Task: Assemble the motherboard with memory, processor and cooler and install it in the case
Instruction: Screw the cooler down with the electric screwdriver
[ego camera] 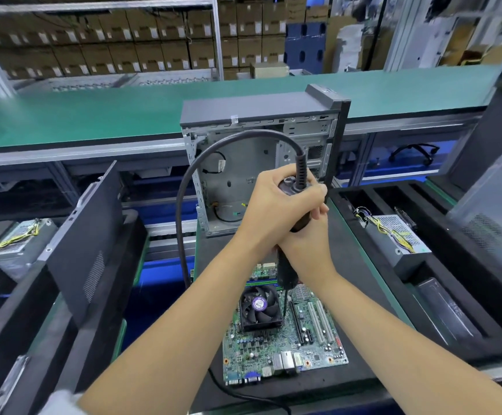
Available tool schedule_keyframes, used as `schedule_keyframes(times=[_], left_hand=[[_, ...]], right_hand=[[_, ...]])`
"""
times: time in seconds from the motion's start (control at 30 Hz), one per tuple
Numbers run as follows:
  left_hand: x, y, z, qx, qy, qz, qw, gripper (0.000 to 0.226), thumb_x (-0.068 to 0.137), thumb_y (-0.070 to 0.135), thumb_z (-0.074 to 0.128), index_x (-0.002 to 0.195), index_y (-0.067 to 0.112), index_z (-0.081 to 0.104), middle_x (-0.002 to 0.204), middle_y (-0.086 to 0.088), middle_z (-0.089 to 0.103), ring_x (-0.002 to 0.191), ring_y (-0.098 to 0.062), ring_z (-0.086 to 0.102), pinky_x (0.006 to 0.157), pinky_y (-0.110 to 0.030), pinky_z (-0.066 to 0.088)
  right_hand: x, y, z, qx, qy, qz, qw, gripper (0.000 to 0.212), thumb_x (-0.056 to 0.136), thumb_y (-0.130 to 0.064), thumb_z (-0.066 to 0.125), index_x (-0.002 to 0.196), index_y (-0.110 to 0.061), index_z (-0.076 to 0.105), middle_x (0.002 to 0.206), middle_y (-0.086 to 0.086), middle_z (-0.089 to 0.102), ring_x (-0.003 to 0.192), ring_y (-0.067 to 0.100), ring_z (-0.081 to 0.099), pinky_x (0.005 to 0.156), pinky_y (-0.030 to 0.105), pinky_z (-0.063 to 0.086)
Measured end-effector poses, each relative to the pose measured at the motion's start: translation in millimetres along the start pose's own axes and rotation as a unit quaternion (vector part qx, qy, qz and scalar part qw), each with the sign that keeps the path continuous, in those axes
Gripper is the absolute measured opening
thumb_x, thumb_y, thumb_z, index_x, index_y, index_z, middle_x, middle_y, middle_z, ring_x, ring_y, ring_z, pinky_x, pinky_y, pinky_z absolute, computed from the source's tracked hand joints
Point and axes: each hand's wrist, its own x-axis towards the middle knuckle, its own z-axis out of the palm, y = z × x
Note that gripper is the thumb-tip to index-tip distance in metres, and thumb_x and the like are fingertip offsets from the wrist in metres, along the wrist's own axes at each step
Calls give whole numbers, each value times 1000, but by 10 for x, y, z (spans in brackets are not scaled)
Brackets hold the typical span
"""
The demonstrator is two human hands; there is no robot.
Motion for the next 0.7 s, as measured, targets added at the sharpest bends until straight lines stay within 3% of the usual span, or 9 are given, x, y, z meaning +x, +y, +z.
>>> schedule_keyframes(times=[0.17,0.27,0.4,0.47,0.57,0.7], left_hand=[[-23,30,-75,10,-22,3,1000,17,82,14,71,71,10,58,56,-9,61,80,-36,68,84,-42,54],[-57,43,-134,40,-10,9,999,19,80,18,75,72,8,60,65,-11,68,78,-31,69,83,-38,55],[-111,57,-209,42,23,28,998,19,81,17,72,70,15,58,58,0,64,68,-24,70,74,-33,57],[-154,70,-319,11,64,34,997,19,82,18,69,68,18,56,56,0,61,63,-22,67,73,-35,57],[-210,79,-559,-49,135,28,989,23,84,18,66,64,15,54,54,-5,56,58,-24,60,79,-47,57],[-267,46,-815,-66,208,44,975,28,85,14,62,60,12,49,50,-6,51,50,-20,49,69,-32,54]], right_hand=[[12,-46,-5,-5,-29,14,999,53,69,3,63,108,-31,51,91,-27,65,86,-8,63,59,9,49],[30,-83,-7,-52,-65,19,996,59,70,-8,66,107,-50,50,96,-26,65,96,-5,62,72,11,49],[91,0,-192,-122,-180,83,973,64,63,-31,78,106,-64,45,105,-28,61,104,-5,59,80,13,49],[36,197,-385,-148,-269,137,942,82,60,-46,85,125,-54,36,123,-27,52,116,-4,52,94,23,47],[-152,619,-635,-252,-375,201,869,110,48,-64,84,138,-42,23,139,-22,37,128,-5,37,110,33,34],[-392,1166,-668,-358,-517,231,743,137,45,-73,78,147,-39,-6,155,-19,0,144,6,5,115,30,15]])
